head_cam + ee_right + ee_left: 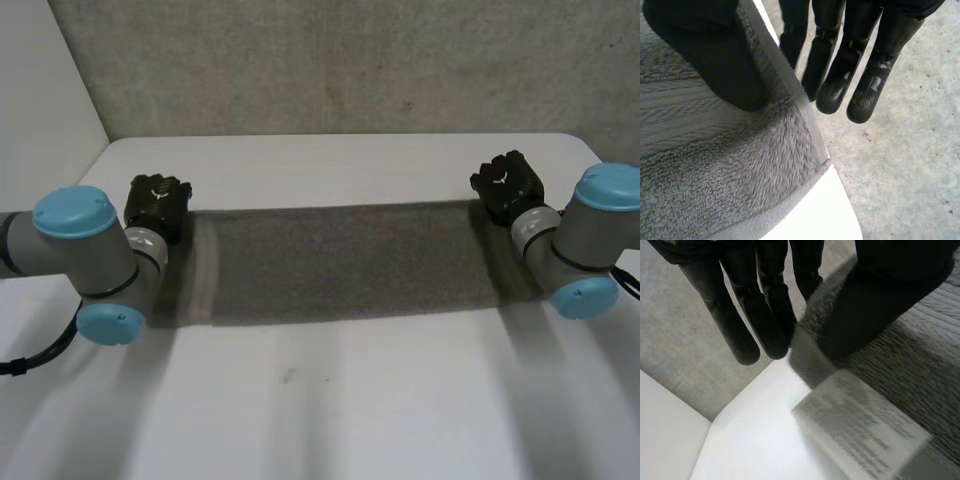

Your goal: Fold the towel.

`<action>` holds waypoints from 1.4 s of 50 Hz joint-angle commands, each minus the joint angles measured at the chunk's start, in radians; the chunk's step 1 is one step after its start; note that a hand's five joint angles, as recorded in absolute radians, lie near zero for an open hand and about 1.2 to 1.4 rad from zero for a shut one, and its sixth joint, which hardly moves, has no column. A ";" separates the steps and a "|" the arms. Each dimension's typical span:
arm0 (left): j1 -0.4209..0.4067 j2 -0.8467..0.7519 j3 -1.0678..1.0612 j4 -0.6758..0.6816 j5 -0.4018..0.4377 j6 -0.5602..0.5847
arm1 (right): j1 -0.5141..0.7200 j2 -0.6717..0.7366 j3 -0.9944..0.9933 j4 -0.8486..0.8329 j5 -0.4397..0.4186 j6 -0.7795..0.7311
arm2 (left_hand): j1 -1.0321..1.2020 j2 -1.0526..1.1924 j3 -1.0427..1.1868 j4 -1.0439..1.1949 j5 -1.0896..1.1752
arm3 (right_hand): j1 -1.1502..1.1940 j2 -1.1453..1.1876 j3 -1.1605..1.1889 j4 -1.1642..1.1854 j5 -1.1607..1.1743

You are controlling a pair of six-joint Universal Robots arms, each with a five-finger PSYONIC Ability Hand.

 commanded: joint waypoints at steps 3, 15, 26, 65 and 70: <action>-0.054 0.039 -0.053 0.040 0.008 0.019 | 0.021 -0.001 -0.004 0.002 0.022 0.014 | -0.871 -0.851 -0.876 -0.875 -0.892 | -0.836 -0.901 -0.913 -0.920 -0.813; -0.078 0.295 -0.232 0.078 -0.005 0.007 | -0.011 -0.327 0.177 0.040 -0.054 0.349 | -0.871 -0.851 -0.876 -0.875 -0.892 | -0.836 -0.901 -0.913 -0.920 -0.813; -0.084 0.502 -0.510 0.080 0.005 -0.091 | -0.238 -0.441 0.352 0.412 -0.292 0.371 | -0.871 -0.851 -0.876 -0.875 -0.892 | -0.551 -0.615 -0.628 -0.634 -0.528; -0.112 0.522 -0.538 0.074 0.000 -0.142 | -0.475 -0.303 0.433 0.161 -0.200 0.176 | -0.871 -0.851 -0.876 -0.875 -0.892 | 0.385 0.321 0.309 0.302 0.409; -0.112 0.539 -0.539 0.069 -0.002 -0.142 | -0.518 -0.329 0.395 0.172 -0.162 0.115 | -0.871 -0.851 -0.876 -0.875 -0.892 | 0.385 0.321 0.309 0.302 0.409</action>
